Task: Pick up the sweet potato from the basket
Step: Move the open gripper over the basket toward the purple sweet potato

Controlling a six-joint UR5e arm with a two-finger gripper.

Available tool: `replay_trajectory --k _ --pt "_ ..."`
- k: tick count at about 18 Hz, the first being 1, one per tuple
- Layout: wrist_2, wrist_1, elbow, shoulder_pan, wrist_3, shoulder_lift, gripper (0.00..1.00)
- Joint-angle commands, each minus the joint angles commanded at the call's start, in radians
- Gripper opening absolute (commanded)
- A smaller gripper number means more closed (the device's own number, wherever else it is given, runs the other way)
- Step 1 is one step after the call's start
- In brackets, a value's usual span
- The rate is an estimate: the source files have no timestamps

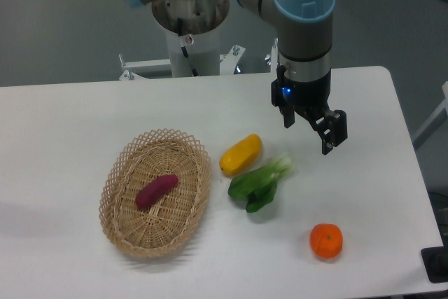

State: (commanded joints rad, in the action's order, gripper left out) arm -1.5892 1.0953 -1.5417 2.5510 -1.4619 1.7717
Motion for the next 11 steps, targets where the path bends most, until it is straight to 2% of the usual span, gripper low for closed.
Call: replay_trajectory --k 4,8,11 --pt "0.002 0.0 -0.011 -0.003 0.003 0.0 1.0" --pt "0.017 -0.002 -0.055 -0.021 0.012 -0.006 1.0" --pt "0.038 -0.005 -0.086 -0.041 0.134 -0.008 1.0"
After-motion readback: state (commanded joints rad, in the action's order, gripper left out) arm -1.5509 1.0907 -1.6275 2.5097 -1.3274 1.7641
